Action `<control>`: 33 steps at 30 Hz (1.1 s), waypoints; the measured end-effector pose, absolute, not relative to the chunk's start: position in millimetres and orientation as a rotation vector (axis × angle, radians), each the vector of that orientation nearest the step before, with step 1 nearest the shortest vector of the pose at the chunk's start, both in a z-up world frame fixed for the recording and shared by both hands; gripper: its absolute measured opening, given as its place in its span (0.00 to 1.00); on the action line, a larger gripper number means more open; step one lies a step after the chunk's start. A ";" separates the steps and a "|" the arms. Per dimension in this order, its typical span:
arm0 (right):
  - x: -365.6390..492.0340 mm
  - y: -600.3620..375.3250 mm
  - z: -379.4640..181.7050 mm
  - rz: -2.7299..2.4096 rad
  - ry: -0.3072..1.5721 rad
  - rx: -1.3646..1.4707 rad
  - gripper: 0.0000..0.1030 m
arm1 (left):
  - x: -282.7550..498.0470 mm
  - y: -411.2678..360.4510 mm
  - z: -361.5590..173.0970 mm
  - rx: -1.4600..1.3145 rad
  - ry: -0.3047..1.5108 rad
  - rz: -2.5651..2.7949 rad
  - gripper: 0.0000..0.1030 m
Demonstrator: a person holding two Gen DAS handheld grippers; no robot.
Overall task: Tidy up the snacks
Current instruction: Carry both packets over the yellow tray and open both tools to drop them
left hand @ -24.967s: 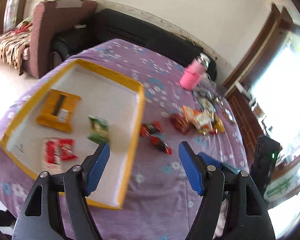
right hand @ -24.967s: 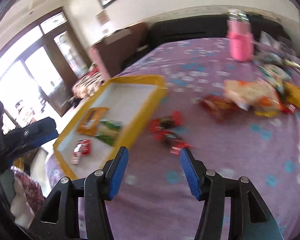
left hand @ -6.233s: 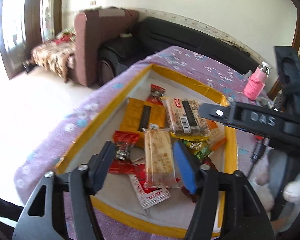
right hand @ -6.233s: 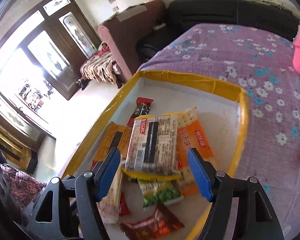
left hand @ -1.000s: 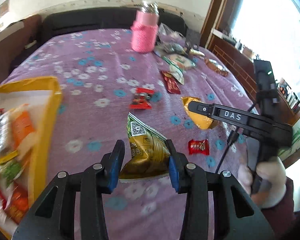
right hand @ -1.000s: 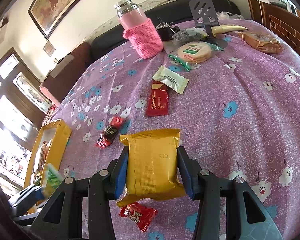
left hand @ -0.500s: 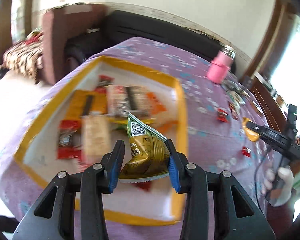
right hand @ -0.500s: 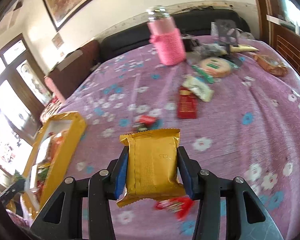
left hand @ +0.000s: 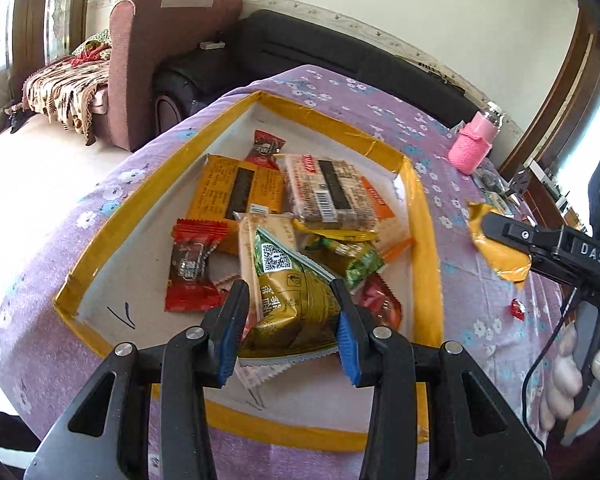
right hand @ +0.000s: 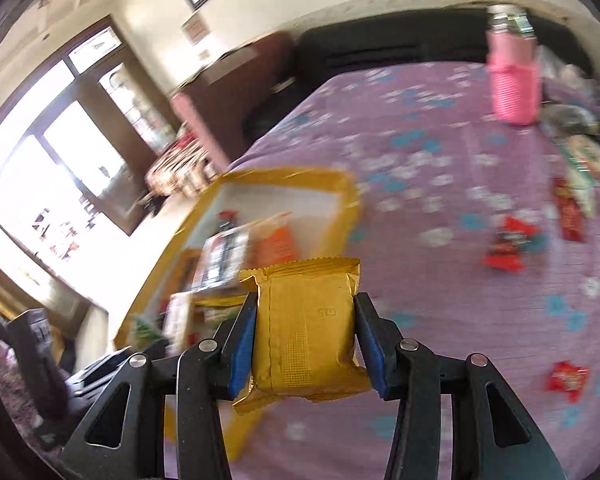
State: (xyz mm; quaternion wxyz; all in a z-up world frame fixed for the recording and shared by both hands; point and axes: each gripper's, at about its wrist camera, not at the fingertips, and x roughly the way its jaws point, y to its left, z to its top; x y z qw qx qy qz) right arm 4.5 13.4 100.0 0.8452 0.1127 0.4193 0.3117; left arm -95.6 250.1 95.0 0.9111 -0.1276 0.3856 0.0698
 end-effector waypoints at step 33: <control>5.7 120.3 73.5 0.733 0.976 0.064 0.55 | -118.7 259.7 120.2 -0.282 0.712 0.227 0.50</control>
